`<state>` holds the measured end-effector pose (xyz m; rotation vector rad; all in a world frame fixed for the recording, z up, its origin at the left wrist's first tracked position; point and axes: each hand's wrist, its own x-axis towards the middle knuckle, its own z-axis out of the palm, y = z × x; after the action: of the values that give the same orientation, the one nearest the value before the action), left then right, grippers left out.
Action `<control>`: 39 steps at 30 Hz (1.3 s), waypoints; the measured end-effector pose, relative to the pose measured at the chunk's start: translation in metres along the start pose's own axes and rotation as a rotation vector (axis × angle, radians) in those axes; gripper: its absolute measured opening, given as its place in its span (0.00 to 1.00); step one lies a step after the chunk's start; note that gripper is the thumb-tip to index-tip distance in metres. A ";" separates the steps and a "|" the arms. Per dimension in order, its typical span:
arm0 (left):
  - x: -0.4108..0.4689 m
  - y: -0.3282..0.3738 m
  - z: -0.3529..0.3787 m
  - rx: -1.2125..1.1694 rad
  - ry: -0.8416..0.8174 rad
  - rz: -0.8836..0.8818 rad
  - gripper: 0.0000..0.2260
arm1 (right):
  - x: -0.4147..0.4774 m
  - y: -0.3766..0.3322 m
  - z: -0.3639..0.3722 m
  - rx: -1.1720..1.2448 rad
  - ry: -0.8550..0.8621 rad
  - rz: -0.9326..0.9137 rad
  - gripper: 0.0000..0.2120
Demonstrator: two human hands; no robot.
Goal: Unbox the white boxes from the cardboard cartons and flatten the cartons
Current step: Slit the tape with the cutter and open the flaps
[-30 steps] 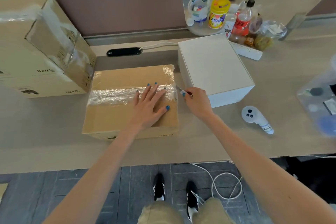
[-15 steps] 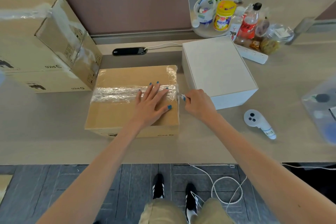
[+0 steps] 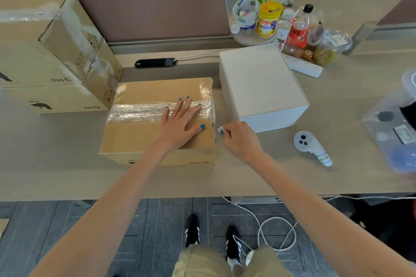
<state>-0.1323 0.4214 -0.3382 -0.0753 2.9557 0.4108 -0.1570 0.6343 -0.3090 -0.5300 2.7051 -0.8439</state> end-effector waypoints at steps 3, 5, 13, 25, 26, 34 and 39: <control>-0.003 0.001 -0.002 -0.053 0.020 -0.002 0.30 | -0.005 -0.003 -0.002 0.005 0.059 0.038 0.16; -0.008 0.003 -0.002 -0.103 0.083 -0.012 0.31 | -0.008 -0.004 -0.006 0.010 0.117 0.072 0.17; -0.049 0.001 -0.005 -0.201 0.368 -0.224 0.23 | 0.000 -0.024 -0.011 -0.037 0.172 -0.032 0.09; -0.062 -0.053 -0.009 -0.160 0.495 -0.939 0.29 | 0.063 -0.061 0.028 -0.057 0.064 -0.234 0.11; -0.059 -0.058 -0.009 -0.179 0.495 -1.003 0.30 | 0.069 -0.065 0.031 -0.069 0.058 -0.254 0.11; -0.031 -0.066 -0.019 -0.179 0.578 -1.170 0.24 | 0.119 -0.089 0.037 -0.090 0.038 -0.319 0.09; -0.031 -0.082 -0.011 -0.094 0.598 -1.079 0.26 | 0.147 -0.099 0.039 -0.113 0.048 -0.345 0.09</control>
<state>-0.0974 0.3402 -0.3443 -1.9478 2.8001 0.3776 -0.2496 0.4785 -0.3023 -1.0363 2.7594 -0.7927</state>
